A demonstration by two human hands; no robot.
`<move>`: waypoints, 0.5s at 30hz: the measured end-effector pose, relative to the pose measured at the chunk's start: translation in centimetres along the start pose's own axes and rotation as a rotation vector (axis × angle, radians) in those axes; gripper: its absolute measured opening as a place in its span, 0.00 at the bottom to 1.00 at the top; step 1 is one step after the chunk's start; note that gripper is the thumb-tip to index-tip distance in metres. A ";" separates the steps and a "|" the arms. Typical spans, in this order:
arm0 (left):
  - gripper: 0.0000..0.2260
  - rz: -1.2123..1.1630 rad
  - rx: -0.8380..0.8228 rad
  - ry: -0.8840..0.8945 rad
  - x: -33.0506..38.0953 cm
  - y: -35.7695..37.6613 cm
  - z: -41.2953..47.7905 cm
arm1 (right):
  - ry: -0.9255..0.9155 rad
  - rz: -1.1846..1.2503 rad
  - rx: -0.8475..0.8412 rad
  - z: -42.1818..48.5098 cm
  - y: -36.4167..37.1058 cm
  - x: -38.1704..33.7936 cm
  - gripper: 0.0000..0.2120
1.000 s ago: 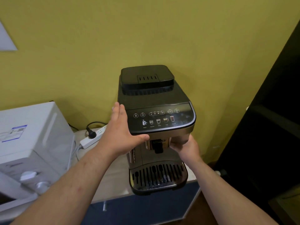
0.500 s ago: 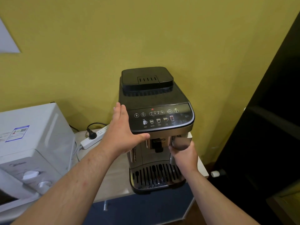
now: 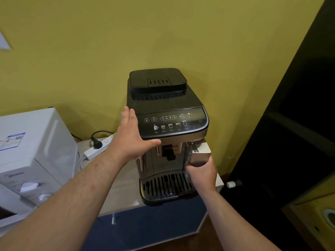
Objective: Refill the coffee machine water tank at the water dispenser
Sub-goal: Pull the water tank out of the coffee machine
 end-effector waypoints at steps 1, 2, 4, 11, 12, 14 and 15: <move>0.57 -0.005 0.000 -0.005 0.0 0.0 0.0 | 0.004 -0.001 -0.003 -0.2 -0.2 0.1 0.26; 0.57 -0.010 0.000 -0.008 0.0 0.0 0.0 | 0.009 0.000 -0.005 -0.3 -0.4 0.2 0.25; 0.57 -0.010 -0.003 -0.005 0.0 0.0 0.0 | 0.016 0.001 -0.002 -0.7 -0.8 0.4 0.25; 0.57 -0.011 -0.002 -0.001 -0.1 0.1 0.1 | 0.023 0.024 -0.003 -2.5 -2.6 1.1 0.29; 0.57 -0.010 -0.002 0.000 -0.1 0.1 0.1 | 0.020 0.028 -0.001 -2.7 -2.8 1.1 0.28; 0.57 -0.005 0.003 0.006 -0.1 0.1 0.1 | 0.019 0.030 -0.003 -3.2 -3.3 1.1 0.28; 0.57 -0.003 0.006 0.010 -0.1 0.1 0.1 | 0.021 0.031 -0.004 -3.5 -3.6 1.1 0.28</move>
Point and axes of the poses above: each hand's wrist, its own z-axis towards the middle knuckle, its own y-axis out of the palm, x = y × z, the point moved 6 cm from there along z, towards the middle knuckle, and after that the axes turned 12 degrees about x, right-handed, at the moved point
